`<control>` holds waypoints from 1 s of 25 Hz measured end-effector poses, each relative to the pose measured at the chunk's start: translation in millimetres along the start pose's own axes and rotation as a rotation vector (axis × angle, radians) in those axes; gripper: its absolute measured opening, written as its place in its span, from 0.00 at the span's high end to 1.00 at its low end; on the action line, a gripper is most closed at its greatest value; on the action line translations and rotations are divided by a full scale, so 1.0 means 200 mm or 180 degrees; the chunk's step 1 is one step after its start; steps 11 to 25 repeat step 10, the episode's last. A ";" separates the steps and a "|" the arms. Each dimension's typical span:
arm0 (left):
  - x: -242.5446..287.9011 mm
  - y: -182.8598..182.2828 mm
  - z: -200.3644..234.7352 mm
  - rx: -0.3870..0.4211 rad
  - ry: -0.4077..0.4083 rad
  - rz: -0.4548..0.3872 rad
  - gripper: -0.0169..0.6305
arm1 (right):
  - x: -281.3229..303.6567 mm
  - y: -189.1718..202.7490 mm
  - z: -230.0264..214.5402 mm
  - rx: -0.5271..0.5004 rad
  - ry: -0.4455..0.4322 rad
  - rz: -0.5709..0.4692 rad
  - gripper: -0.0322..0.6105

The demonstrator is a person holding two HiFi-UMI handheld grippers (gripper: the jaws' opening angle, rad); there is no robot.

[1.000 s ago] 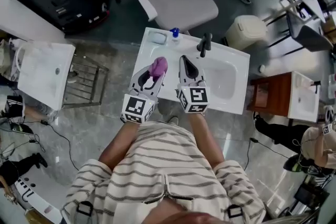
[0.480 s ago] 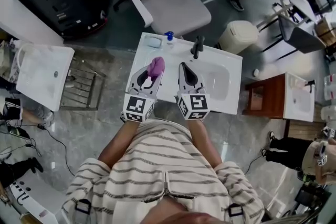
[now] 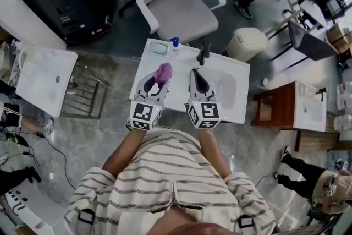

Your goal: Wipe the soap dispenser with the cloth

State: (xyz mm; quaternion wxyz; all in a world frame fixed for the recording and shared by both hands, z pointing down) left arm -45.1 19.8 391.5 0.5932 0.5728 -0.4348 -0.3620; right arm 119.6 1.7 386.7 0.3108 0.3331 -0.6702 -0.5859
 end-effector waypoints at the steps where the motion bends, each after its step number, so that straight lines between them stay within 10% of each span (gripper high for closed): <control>1: 0.00 0.00 0.00 -0.0012 -0.0012 0.0009 0.77 | 0.00 0.00 0.00 0.0002 0.0001 -0.0003 0.95; 25: -0.07 0.02 -0.03 -0.0019 -0.0011 0.0017 0.77 | -0.06 0.02 0.04 0.0004 -0.0023 0.0004 0.95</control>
Point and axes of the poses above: the fingertips, and each gripper's own axes: x forward along the fingers, z to its left, y out of its underside, the point moved 7 cm from there along -x, backward along the fingers, and after that the axes turned 8 degrees about -y, right-handed, at the moved point
